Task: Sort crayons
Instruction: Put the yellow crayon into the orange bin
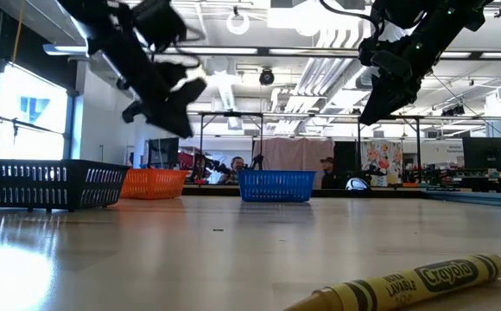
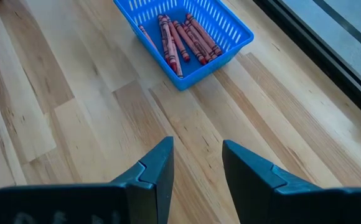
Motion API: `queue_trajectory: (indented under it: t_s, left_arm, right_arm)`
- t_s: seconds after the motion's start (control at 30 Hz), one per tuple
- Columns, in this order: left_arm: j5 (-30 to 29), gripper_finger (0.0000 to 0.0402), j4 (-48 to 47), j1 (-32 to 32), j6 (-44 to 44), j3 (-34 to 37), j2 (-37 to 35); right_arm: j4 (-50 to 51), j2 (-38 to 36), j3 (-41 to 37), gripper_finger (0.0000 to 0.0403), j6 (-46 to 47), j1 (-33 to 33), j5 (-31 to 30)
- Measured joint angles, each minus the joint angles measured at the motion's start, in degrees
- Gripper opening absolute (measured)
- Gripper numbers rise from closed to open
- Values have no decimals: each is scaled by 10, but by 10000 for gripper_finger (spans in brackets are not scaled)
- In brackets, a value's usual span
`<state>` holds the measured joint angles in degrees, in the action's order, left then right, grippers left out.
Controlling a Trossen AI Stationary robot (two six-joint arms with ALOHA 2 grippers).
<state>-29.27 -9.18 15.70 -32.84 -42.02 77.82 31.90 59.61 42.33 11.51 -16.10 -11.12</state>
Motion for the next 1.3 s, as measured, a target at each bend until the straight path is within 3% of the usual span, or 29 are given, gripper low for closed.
queue_trajectory:
  t_s: [0.23,0.4,0.53,0.8,1.0,1.17,1.3]
  left_arm:
    - [-2,60,66,-157,-36,-59,57]
    - [-48,60,85,-254,-76,-139,169]
    - [-70,60,62,-314,-106,-241,272]
    - [-70,60,-136,-396,-137,-487,429]
    - [-17,60,-283,-437,-184,-655,524]
    - [19,60,-357,-460,-221,-760,580]
    - [52,60,-370,-474,-250,-801,601]
  right_arm:
    - [0,0,0,124,0,0,0]
    - [0,0,0,124,0,0,0]
    - [0,0,0,124,0,0,0]
    - [0,0,0,124,0,0,0]
    - [0,0,0,124,0,0,0]
    - [0,0,0,124,0,0,0]
    - [0,0,0,124,0,0,0]
